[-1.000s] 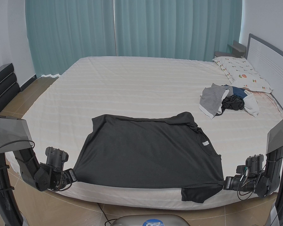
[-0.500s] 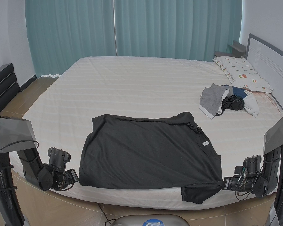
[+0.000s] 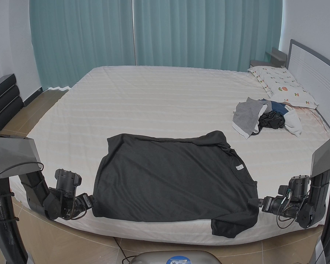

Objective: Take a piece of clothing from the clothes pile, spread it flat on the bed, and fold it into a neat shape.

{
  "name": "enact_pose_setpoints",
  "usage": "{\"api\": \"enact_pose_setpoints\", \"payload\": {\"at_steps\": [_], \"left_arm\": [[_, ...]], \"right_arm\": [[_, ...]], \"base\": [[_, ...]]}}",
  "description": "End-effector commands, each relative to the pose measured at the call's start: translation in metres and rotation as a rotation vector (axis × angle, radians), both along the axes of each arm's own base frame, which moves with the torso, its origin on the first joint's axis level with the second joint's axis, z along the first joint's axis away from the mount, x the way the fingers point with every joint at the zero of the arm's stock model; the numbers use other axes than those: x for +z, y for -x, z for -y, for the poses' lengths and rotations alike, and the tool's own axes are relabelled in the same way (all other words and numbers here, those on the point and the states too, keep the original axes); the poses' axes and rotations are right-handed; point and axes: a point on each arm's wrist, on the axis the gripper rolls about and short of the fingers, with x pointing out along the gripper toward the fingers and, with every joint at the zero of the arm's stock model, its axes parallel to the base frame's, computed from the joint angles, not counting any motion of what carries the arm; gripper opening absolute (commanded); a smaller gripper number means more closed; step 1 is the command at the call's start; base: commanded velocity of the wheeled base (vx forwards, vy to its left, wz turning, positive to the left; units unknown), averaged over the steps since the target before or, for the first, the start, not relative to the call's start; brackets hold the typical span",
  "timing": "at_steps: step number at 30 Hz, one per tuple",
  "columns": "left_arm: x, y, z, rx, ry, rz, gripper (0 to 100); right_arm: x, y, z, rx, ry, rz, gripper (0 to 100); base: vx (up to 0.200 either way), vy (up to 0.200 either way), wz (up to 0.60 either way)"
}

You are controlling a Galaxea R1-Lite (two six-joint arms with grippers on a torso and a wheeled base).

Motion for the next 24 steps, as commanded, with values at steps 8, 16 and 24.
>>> {"api": "enact_pose_setpoints", "payload": {"at_steps": [8,16,24], "left_arm": [[0.036,-0.023,-0.008,0.139,0.177,0.170,100],[0.043,-0.024,-0.010,0.124,0.222,0.194,100],[0.047,-0.030,-0.010,0.120,0.254,0.230,100]], "right_arm": [[0.015,-0.016,0.003,-0.092,-0.113,0.066,100],[0.014,-0.016,0.003,-0.090,-0.116,0.059,100],[0.014,-0.016,0.002,-0.086,-0.117,0.059,100]], "base": [[0.000,0.000,0.00],[0.000,0.000,0.00],[0.000,0.000,0.00]]}}
